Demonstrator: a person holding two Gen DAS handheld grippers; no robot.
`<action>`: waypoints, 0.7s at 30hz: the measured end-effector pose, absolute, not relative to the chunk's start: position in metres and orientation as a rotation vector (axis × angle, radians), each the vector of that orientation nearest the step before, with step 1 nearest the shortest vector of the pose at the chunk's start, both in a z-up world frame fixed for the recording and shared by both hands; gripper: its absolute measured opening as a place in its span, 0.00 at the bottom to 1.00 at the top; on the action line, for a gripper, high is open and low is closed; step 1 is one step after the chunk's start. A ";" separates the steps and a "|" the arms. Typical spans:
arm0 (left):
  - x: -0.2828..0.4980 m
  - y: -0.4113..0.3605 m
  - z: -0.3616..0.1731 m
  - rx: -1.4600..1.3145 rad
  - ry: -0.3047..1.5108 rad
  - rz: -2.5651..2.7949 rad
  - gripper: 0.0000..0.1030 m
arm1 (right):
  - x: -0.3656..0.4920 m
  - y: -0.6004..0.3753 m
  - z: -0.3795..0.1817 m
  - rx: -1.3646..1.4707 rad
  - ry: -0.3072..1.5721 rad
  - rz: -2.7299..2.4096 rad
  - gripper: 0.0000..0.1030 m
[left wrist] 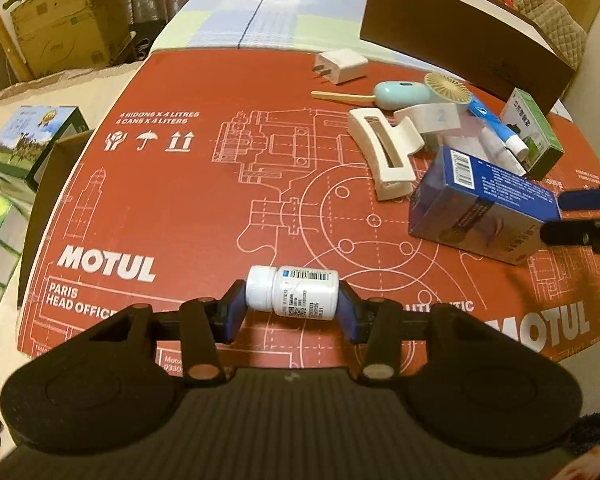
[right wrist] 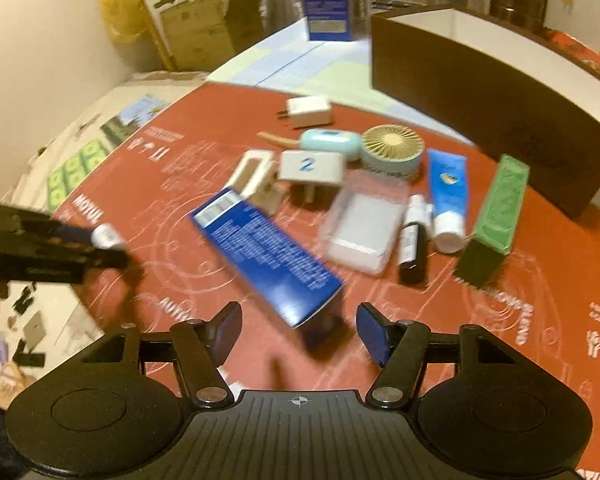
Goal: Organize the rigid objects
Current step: 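Close the left gripper on the pill bottle while the right gripper grasps the blue box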
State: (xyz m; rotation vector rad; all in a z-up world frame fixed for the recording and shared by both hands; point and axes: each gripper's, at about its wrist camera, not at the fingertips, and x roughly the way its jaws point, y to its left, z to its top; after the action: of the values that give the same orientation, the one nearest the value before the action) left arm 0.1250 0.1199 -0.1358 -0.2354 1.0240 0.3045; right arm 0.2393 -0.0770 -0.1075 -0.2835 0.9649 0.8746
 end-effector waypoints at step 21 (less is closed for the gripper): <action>0.120 0.117 -0.136 -0.258 1.033 0.278 0.41 | 0.213 -0.056 -0.104 -0.385 1.004 0.929 0.36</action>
State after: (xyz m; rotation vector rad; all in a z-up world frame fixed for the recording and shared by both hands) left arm 0.1205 0.1169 -0.1365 -0.2577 1.0326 0.2776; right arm 0.2126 -0.0555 -0.1039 -0.3849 1.0038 0.9286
